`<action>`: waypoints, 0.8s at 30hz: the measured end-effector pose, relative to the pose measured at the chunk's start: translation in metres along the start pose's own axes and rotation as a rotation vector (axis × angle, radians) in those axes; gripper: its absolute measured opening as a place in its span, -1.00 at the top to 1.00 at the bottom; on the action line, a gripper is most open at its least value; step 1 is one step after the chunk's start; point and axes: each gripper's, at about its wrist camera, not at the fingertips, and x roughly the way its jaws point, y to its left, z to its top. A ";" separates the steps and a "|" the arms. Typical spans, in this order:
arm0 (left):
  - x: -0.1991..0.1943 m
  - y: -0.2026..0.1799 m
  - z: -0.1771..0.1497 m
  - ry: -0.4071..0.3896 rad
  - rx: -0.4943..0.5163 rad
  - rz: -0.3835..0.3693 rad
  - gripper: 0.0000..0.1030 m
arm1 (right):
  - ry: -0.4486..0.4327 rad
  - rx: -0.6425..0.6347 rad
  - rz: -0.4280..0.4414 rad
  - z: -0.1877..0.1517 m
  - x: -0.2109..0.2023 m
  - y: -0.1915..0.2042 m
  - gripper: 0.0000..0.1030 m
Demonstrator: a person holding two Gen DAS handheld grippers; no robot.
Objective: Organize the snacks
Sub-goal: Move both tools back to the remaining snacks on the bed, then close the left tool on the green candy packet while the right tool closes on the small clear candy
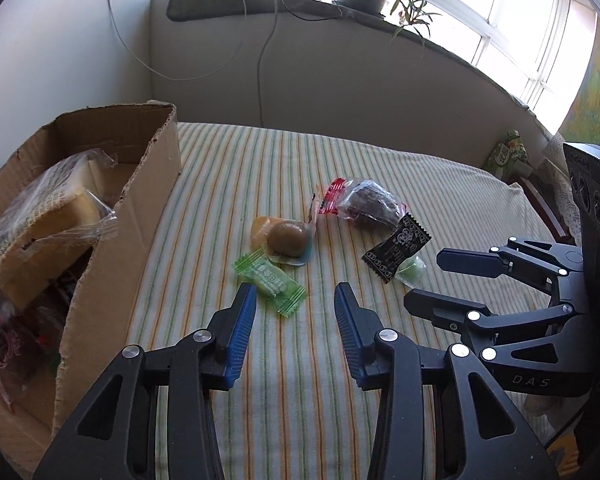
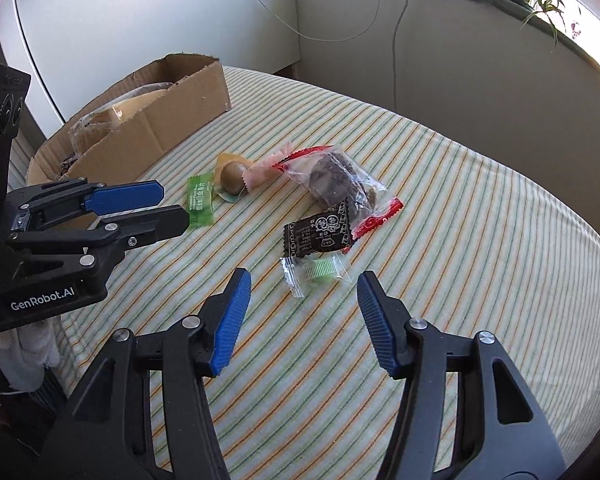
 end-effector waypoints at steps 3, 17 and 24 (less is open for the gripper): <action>0.005 0.002 0.002 0.010 -0.004 0.007 0.24 | 0.005 0.010 0.001 0.002 0.008 -0.002 -0.03; 0.026 -0.008 0.007 0.047 0.051 0.063 0.37 | 0.012 -0.007 -0.053 0.004 0.020 -0.005 0.29; 0.026 -0.006 0.006 0.043 0.072 0.085 0.63 | 0.013 0.008 -0.056 0.000 0.015 -0.013 0.62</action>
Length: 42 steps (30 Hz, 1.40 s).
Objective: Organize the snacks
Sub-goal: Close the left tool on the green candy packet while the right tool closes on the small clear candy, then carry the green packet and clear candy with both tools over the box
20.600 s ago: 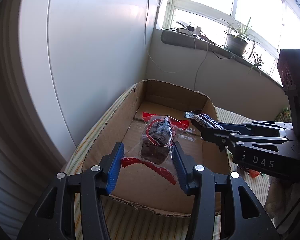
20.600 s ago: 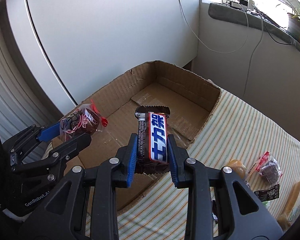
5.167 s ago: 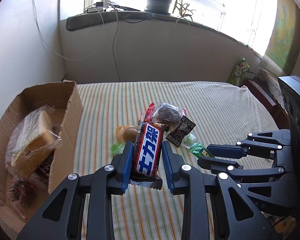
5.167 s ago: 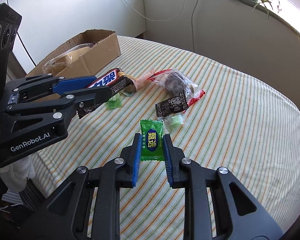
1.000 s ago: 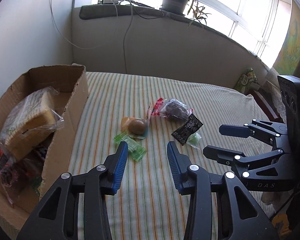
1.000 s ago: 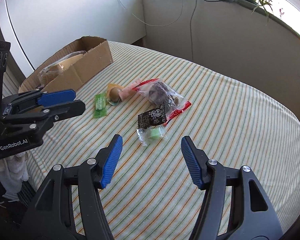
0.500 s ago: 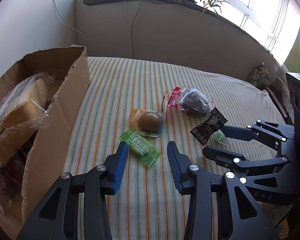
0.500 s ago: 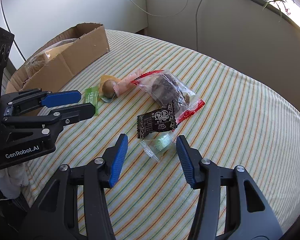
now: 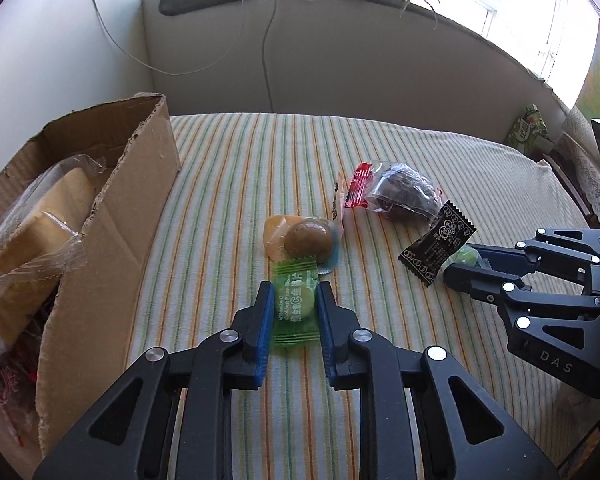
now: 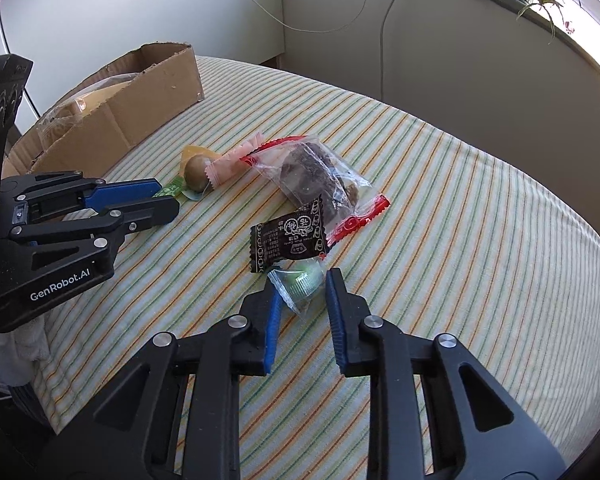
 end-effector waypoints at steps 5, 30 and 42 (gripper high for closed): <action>-0.002 0.000 -0.001 -0.006 -0.003 -0.008 0.63 | -0.002 0.011 0.003 -0.002 -0.003 -0.001 0.65; -0.087 0.026 0.000 -0.188 -0.041 -0.032 0.63 | -0.137 0.006 -0.003 0.023 -0.073 0.026 0.66; -0.115 0.078 -0.009 -0.243 -0.124 0.030 0.63 | -0.191 -0.044 0.050 0.077 -0.066 0.073 0.66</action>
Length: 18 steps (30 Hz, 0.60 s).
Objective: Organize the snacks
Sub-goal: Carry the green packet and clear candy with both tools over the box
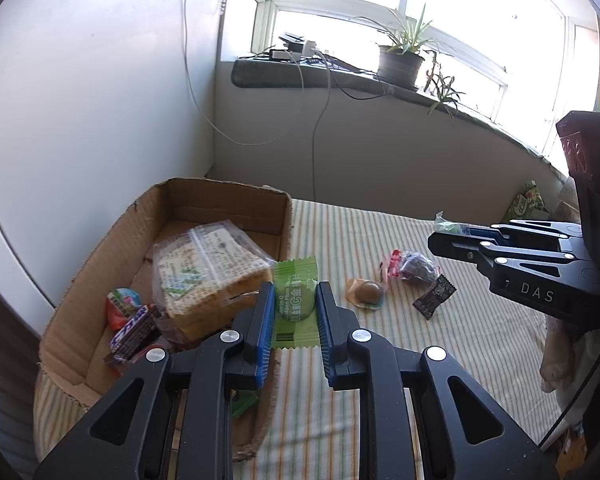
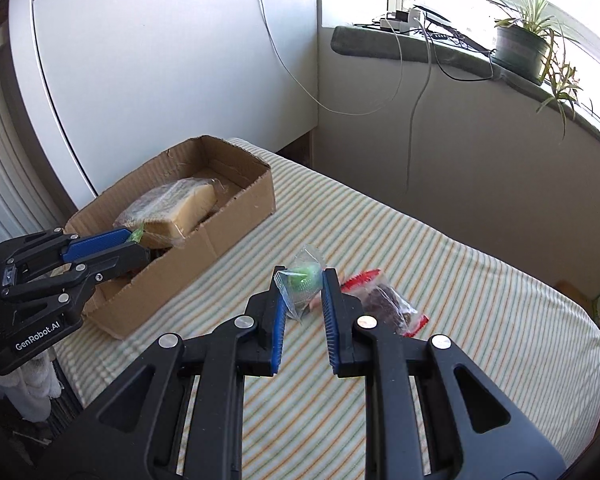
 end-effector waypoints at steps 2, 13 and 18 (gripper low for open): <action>-0.005 0.012 -0.001 -0.007 -0.016 0.013 0.63 | -0.003 -0.008 0.012 0.009 0.007 0.007 0.66; -0.009 0.059 0.000 -0.015 -0.073 0.085 0.63 | 0.006 -0.053 0.071 0.047 0.051 0.048 0.66; -0.006 0.075 0.000 -0.012 -0.091 0.109 0.63 | 0.024 -0.074 0.090 0.057 0.073 0.060 0.66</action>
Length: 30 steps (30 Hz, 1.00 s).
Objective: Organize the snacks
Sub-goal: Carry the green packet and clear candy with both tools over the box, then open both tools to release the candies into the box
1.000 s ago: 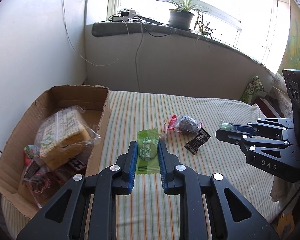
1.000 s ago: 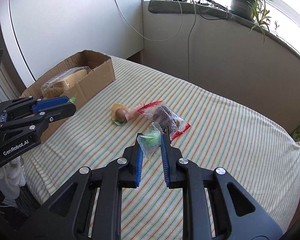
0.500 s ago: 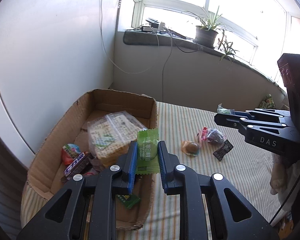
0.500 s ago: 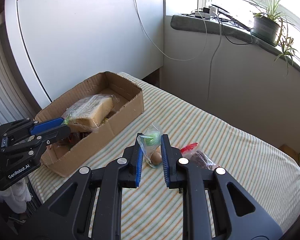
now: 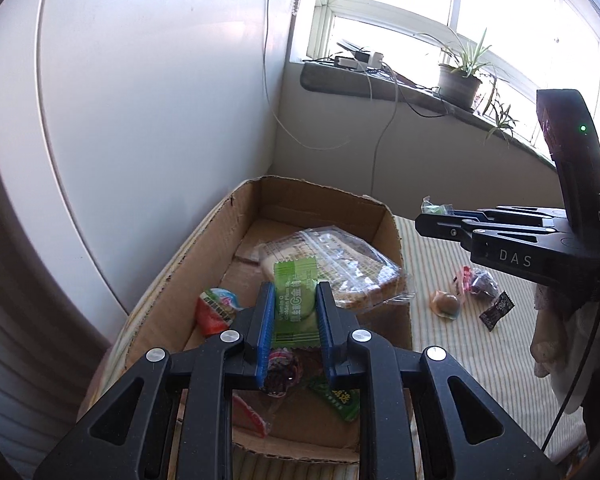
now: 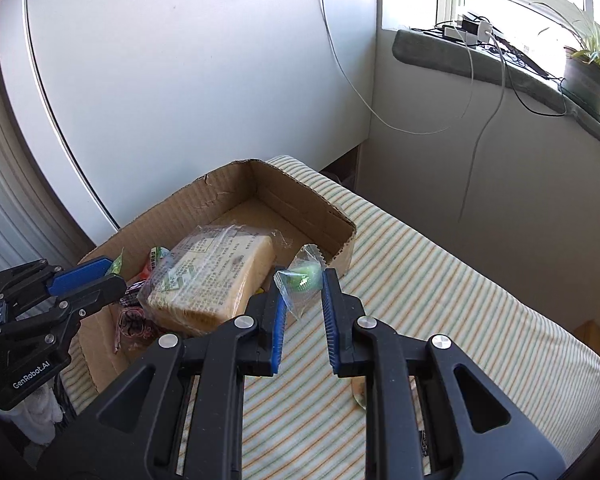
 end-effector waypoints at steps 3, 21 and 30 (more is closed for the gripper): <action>0.004 0.006 0.001 0.003 -0.007 0.012 0.63 | 0.007 -0.003 0.008 0.006 0.012 0.003 0.66; 0.017 0.021 0.003 0.023 -0.027 0.035 0.61 | 0.037 -0.017 0.032 0.018 0.048 0.008 0.66; 0.014 0.019 0.004 0.008 -0.021 0.046 -0.24 | 0.009 -0.024 0.018 0.018 0.041 0.011 -0.42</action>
